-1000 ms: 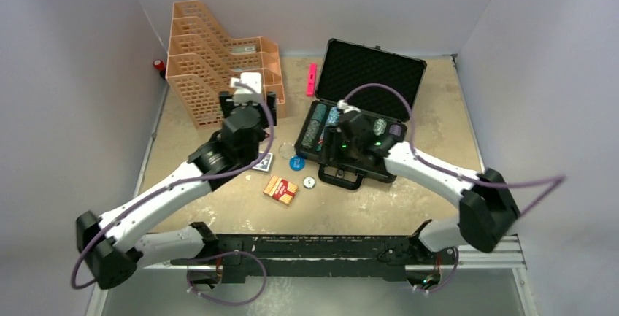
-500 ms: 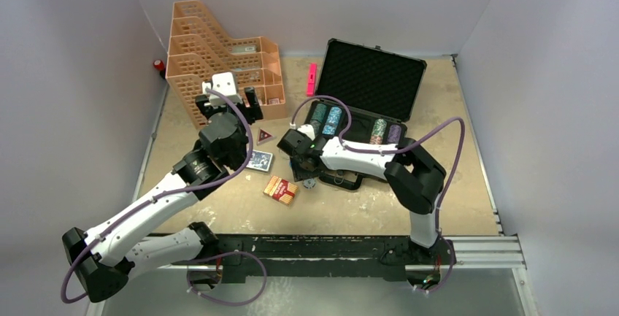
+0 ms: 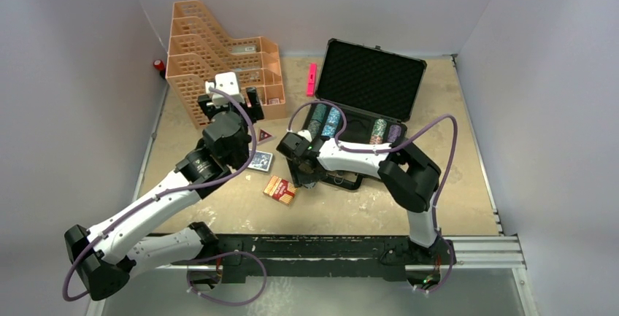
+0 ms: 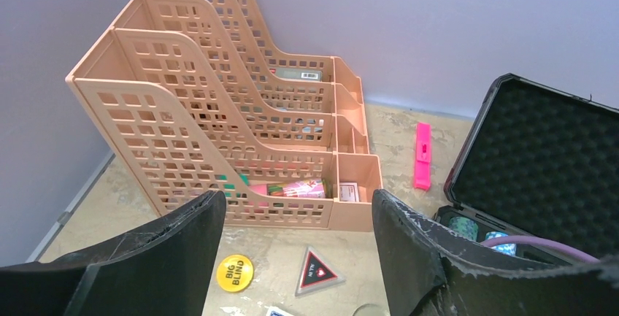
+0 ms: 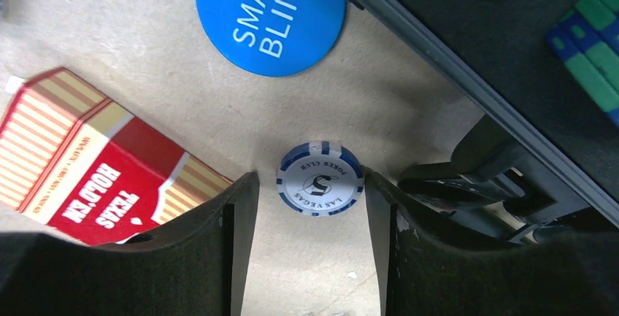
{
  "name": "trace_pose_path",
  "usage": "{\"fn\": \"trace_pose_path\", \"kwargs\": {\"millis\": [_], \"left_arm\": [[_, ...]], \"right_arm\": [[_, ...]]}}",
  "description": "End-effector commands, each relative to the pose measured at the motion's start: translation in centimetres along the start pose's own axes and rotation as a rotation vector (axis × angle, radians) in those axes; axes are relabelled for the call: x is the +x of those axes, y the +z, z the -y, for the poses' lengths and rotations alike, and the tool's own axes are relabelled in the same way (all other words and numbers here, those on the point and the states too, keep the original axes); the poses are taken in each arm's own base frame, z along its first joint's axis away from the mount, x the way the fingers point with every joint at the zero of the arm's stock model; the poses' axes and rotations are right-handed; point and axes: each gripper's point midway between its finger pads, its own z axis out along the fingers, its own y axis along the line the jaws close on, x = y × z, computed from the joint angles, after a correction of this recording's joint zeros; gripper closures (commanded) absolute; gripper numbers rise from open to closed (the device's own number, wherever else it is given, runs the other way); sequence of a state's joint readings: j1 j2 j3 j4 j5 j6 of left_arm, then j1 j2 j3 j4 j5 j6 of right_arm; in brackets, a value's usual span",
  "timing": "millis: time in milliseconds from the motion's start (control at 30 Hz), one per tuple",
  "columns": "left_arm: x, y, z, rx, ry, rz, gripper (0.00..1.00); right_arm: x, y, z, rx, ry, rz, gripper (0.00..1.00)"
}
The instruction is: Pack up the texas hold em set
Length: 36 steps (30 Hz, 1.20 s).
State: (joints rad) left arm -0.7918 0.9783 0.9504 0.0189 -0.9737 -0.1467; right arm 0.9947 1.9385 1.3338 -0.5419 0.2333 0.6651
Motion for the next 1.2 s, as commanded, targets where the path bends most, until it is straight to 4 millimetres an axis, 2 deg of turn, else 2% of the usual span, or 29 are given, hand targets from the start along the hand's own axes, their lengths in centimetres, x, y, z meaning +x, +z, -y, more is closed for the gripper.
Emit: {"fn": "trace_pose_path", "kwargs": {"millis": [0, 233, 267, 367, 467, 633, 767, 833, 967, 1067, 1167], "left_arm": [[-0.9, 0.3, -0.2, -0.013, -0.035, 0.018, 0.28], [-0.8, 0.4, -0.4, -0.028, -0.018, 0.017, 0.28], [-0.7, 0.4, -0.3, -0.027, -0.017, 0.016, 0.29], [-0.7, 0.5, -0.2, -0.024, -0.018, 0.015, 0.28], [-0.8, 0.6, 0.1, -0.003, -0.018, 0.009, 0.28], [-0.1, 0.7, 1.4, 0.058, -0.008, -0.016, 0.28], [0.8, 0.9, 3.3, 0.134, 0.007, -0.051, 0.28], [1.1, 0.9, 4.4, 0.18, 0.01, -0.067, 0.28], [1.3, 0.8, 5.6, 0.237, -0.02, -0.072, 0.28], [1.6, 0.8, 6.7, 0.268, -0.07, -0.085, 0.28], [2.8, 0.6, 8.9, 0.338, -0.13, -0.142, 0.28]], "right_arm": [[0.7, 0.3, 0.4, 0.025, -0.03, -0.023, 0.44], [1.1, 1.3, 1.2, 0.085, -0.026, -0.035, 0.49], [1.2, 1.4, 1.2, 0.087, -0.023, -0.036, 0.53], [1.2, 1.5, 0.8, 0.063, -0.026, -0.041, 0.73], [-0.3, 0.7, 0.4, 0.05, -0.025, 0.016, 0.81], [-4.6, -3.2, -0.8, -0.036, -0.017, 0.184, 0.84], [-7.8, -7.9, -1.9, -0.168, 0.012, 0.299, 0.83], [-9.5, -10.3, -1.7, -0.235, 0.05, 0.353, 0.83], [-12.0, -13.6, 0.4, -0.309, 0.152, 0.441, 0.83], [-13.5, -15.0, 3.1, -0.326, 0.259, 0.508, 0.83], [-14.6, -16.3, 5.2, -0.351, 0.367, 0.564, 0.83]]}}
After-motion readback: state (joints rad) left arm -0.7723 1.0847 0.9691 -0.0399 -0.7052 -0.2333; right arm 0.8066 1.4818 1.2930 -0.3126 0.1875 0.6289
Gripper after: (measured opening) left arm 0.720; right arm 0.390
